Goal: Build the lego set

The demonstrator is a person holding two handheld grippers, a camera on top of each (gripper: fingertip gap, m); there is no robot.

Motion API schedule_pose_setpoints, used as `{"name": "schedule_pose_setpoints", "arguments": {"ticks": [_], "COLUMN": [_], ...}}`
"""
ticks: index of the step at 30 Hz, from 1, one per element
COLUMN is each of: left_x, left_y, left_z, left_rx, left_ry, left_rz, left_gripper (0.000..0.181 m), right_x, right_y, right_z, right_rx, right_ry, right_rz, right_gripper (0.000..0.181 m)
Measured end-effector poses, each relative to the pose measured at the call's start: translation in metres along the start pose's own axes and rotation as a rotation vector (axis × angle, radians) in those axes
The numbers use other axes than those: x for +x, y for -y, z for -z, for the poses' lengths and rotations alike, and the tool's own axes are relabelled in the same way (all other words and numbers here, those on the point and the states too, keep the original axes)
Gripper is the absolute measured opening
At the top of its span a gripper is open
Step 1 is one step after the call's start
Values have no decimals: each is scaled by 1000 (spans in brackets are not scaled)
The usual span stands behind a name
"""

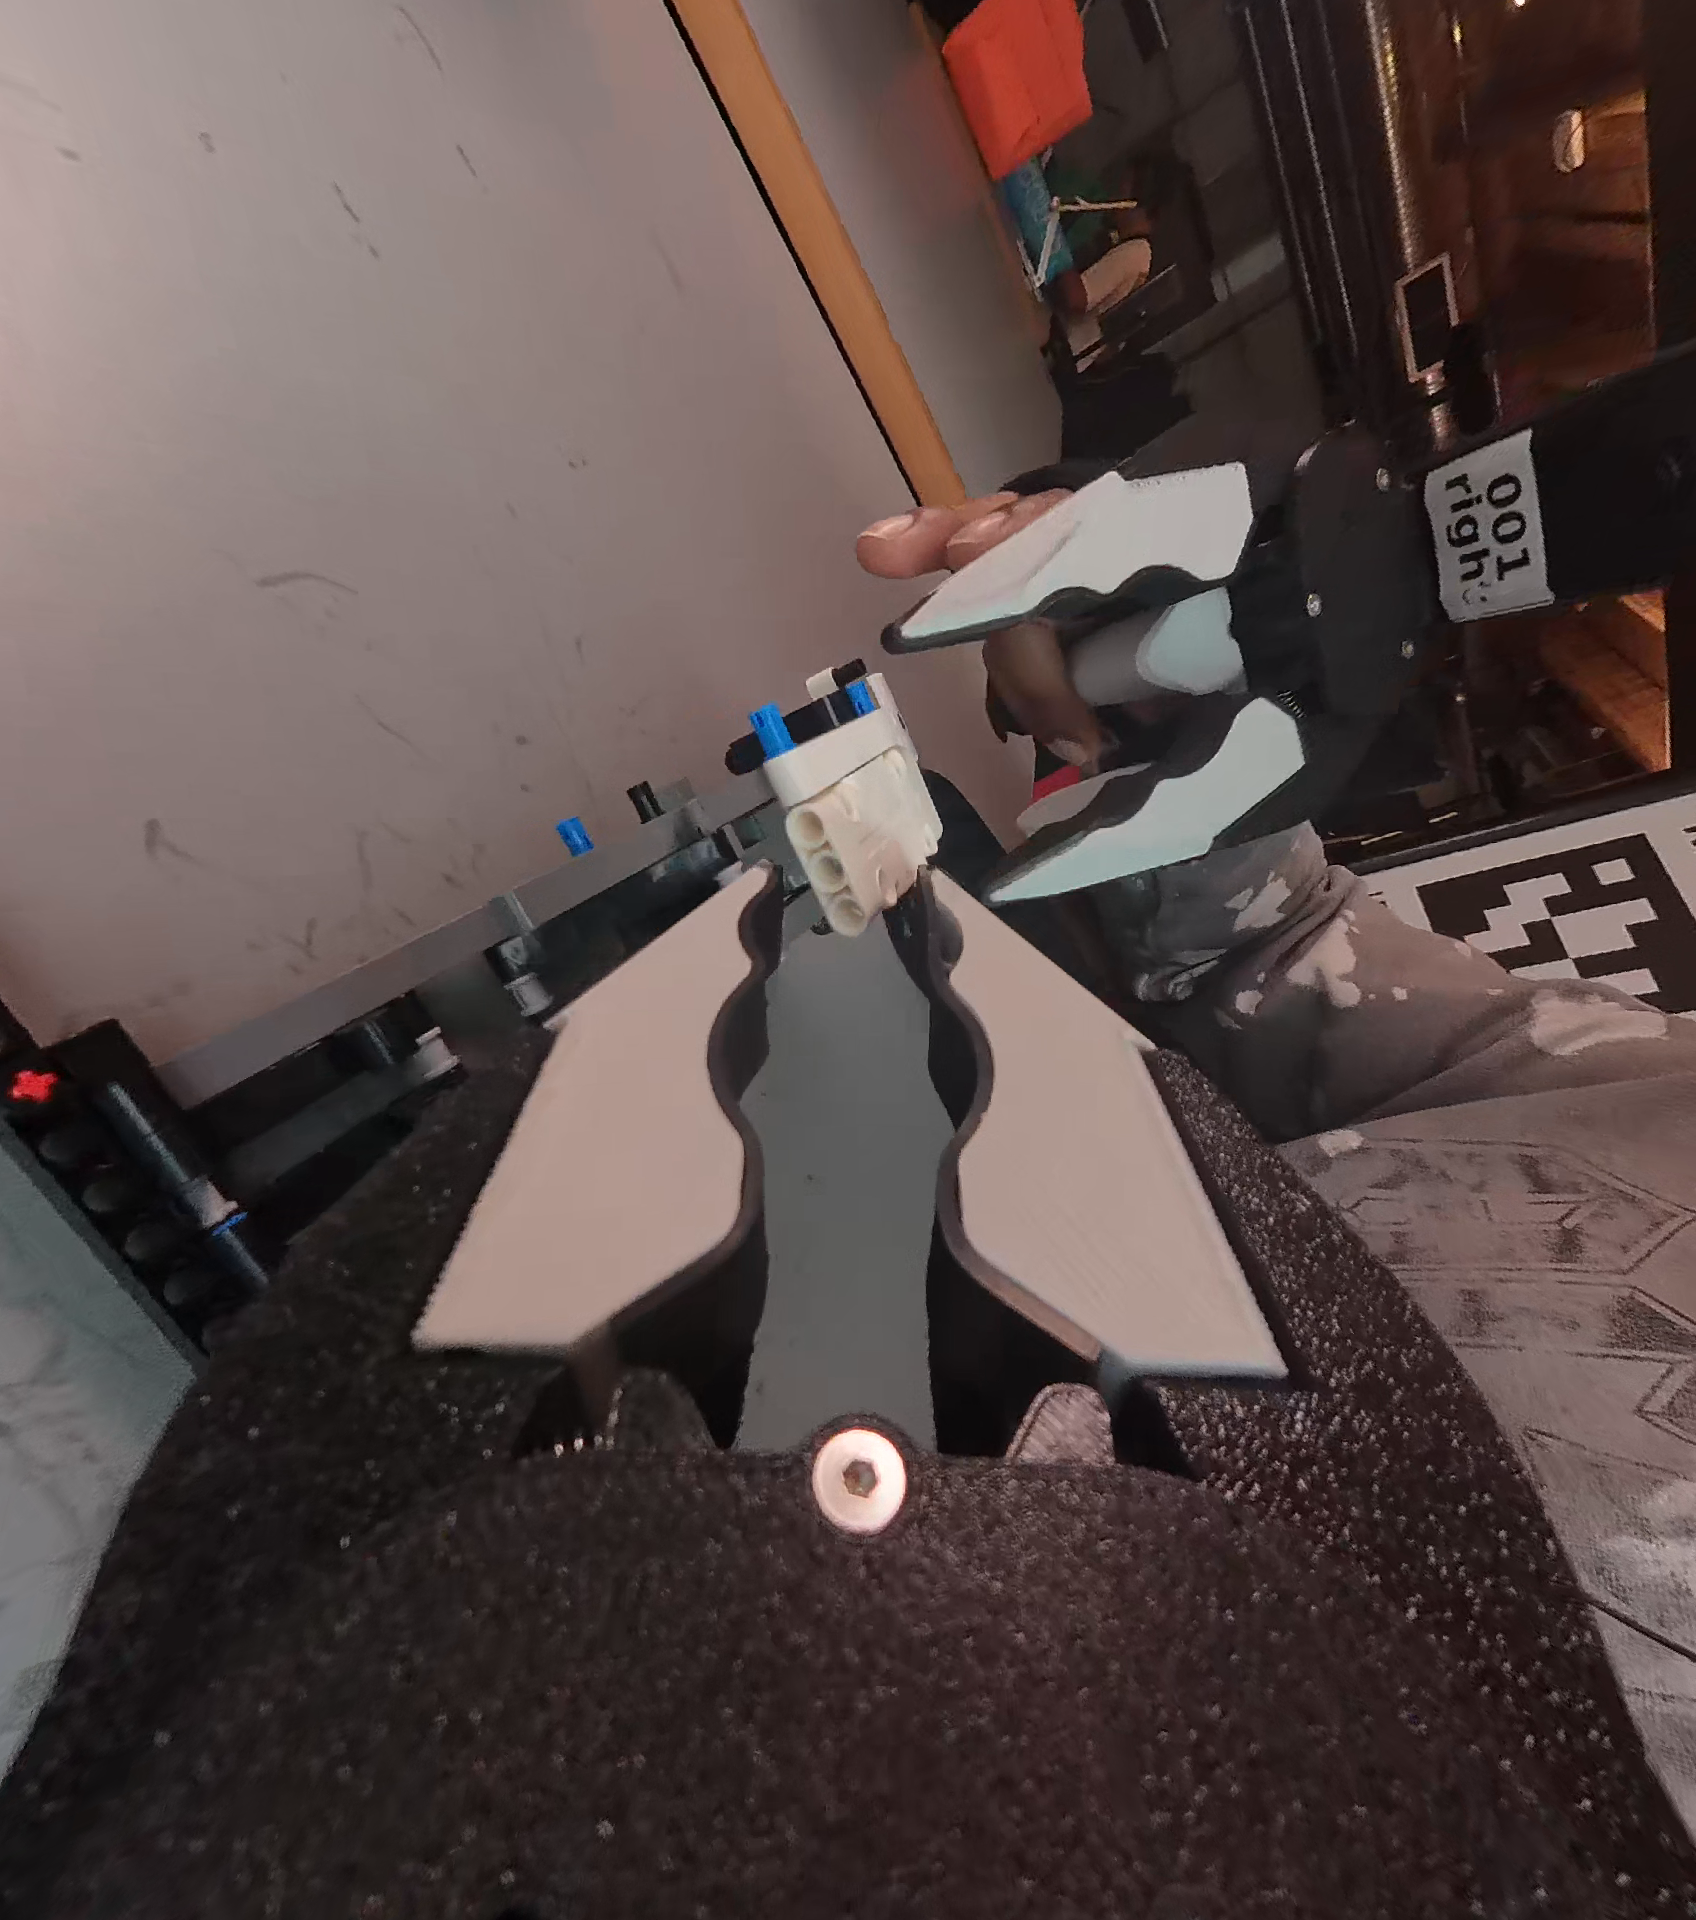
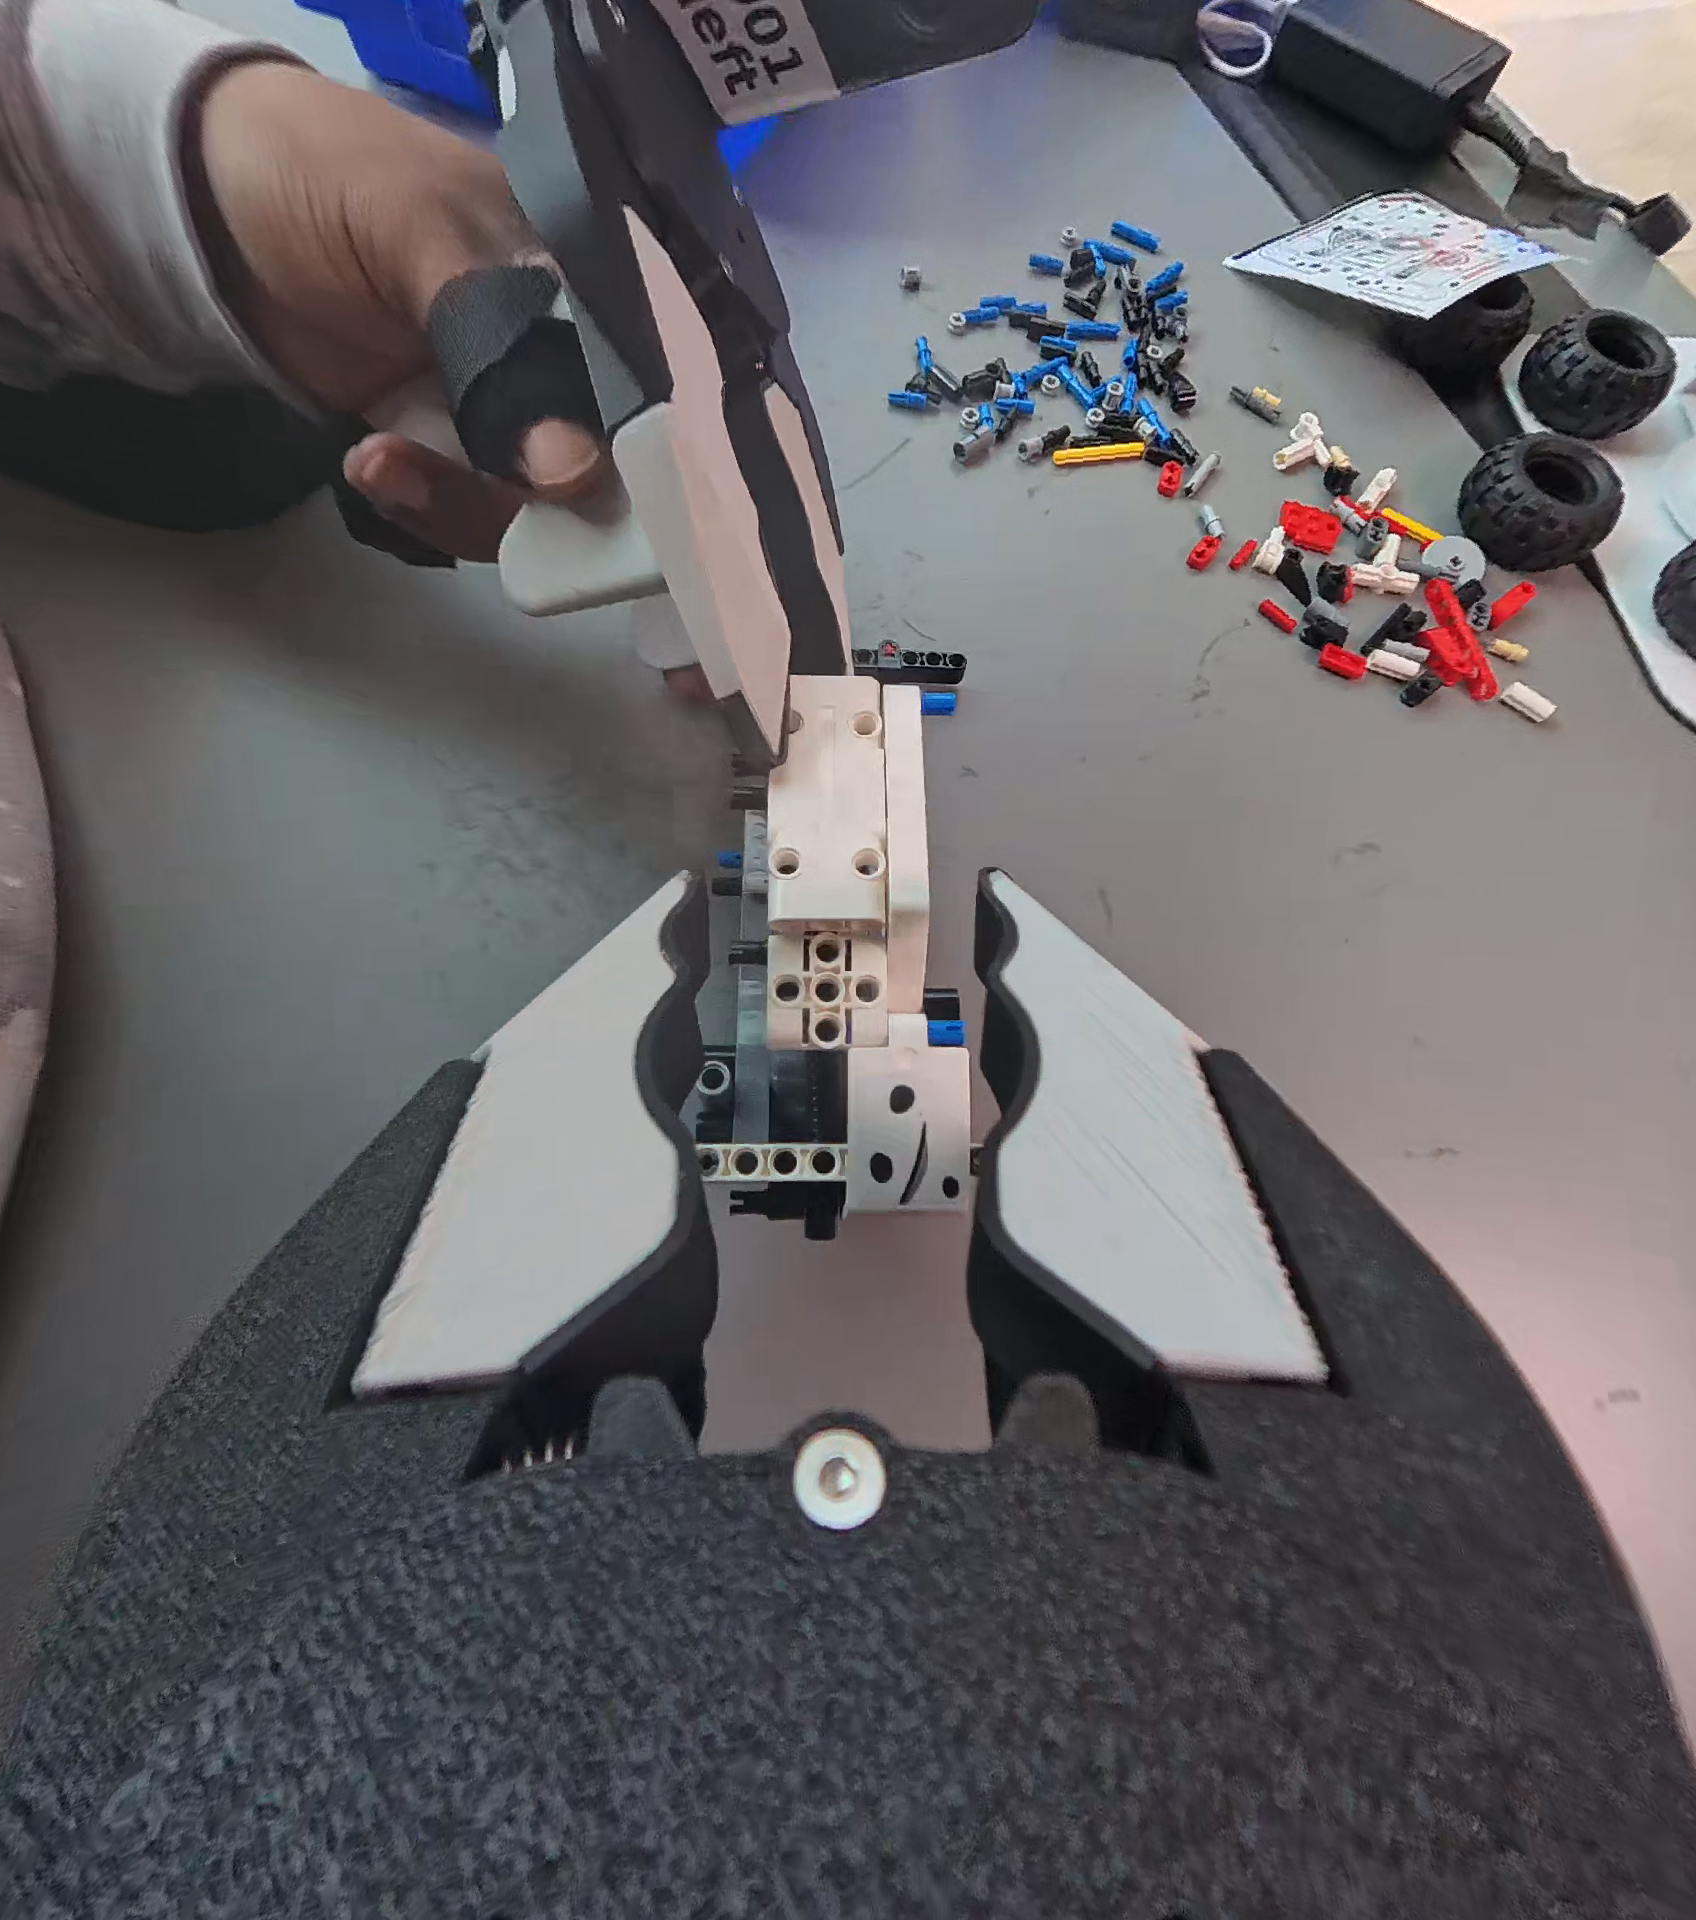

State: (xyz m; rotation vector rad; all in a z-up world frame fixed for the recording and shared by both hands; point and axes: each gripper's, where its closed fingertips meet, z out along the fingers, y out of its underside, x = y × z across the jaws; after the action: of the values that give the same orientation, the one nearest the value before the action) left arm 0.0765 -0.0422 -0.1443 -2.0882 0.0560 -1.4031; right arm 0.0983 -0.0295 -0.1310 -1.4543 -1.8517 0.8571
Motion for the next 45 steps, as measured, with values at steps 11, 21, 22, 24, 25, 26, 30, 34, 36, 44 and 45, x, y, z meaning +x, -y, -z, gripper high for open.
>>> {"name": "schedule_pose_setpoints", "arguments": {"ticks": [11, 21, 22, 24, 25, 26, 30, 34, 36, 44, 45], "left_x": [3, 8, 6, 3, 2, 1, -24, -35, -33, -33, -32], "left_y": [0, 45, 50, 58, 61, 63, 64, 57, 54, 60, 60], "left_z": [26, 78, 85, 95, 99, 101, 104, 100, 98, 105, 105], "left_rx": [75, 401, 426, 463, 476, 484, 445, 389, 361, 403, 404], "left_ry": [28, 144, 182, 254, 280, 306, 400, 391, 363, 397, 394], "left_rz": [-412, -655, -692, -757, -781, -796, -730, -708, -722, -800, -805], "left_gripper": [47, 90, 94, 100, 100, 100, 69, 42, 25, 51, 58], "right_x": [1, 3, 3, 1, -2, -6, -4, 9, 16, 41, 43], "right_y": [0, 11, 10, -2, -10, -18, -50, -53, -49, -51, -51], "right_z": [-28, -13, -8, -3, -1, -1, -3, -14, -15, -15, -15], "right_rx": [28, 155, 171, 142, 124, 97, -23, -2, 32, -29, -41], "right_ry": [57, 32, 3, -46, -50, -41, -79, -93, -9, 430, 453], "right_rz": [84, 49, 62, 90, 88, 78, 56, 35, -24, -397, -422], "right_gripper": [34, 77, 78, 82, 84, 87, 96, 83, 83, 83, 83]}}
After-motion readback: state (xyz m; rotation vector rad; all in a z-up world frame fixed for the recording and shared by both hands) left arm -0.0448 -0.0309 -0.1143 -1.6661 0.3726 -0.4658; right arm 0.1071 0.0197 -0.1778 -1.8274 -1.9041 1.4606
